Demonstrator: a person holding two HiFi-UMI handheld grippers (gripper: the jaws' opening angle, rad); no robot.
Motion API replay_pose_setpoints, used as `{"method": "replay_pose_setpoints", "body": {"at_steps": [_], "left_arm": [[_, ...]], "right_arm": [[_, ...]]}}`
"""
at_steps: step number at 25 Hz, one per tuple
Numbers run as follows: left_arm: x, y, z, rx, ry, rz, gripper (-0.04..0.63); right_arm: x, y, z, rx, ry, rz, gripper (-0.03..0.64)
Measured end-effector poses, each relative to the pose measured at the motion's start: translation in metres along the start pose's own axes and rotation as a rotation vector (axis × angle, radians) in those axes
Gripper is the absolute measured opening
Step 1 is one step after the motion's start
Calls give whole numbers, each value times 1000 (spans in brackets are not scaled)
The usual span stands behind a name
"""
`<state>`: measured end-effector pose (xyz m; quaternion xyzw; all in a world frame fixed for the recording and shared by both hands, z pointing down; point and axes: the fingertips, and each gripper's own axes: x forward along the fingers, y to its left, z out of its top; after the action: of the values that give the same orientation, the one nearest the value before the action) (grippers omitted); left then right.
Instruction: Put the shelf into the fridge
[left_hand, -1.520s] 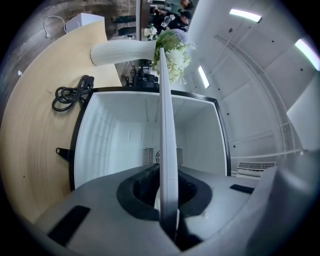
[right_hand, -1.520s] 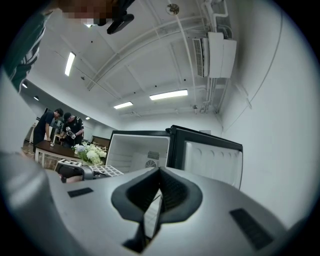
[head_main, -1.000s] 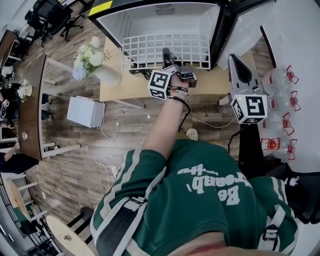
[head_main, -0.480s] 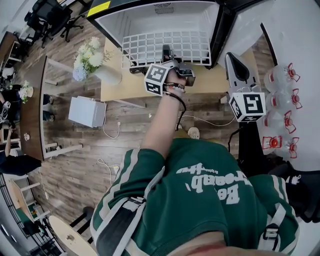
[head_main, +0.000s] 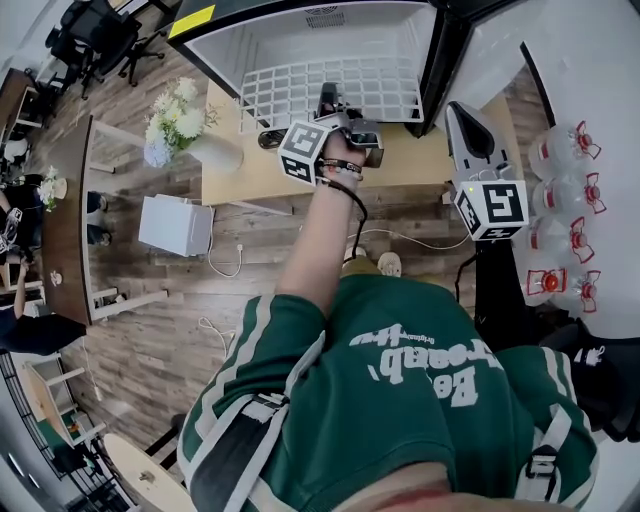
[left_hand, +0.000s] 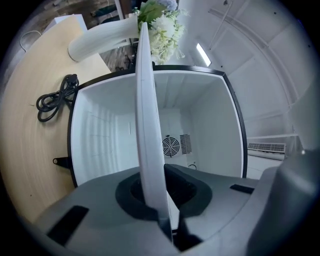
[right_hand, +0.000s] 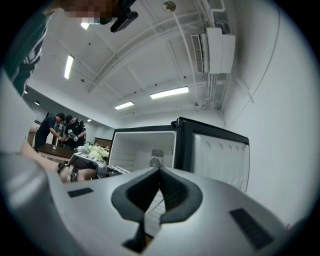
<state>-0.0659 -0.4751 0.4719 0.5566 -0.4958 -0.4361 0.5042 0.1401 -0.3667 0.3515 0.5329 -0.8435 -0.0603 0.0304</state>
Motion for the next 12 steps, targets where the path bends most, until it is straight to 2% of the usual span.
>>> {"method": "replay_pose_setpoints", "body": {"at_steps": [12], "left_arm": [[20,2,2,-4,9,-15,25]], "right_arm": [[9,-5,-7,8,17,-28,3]]}}
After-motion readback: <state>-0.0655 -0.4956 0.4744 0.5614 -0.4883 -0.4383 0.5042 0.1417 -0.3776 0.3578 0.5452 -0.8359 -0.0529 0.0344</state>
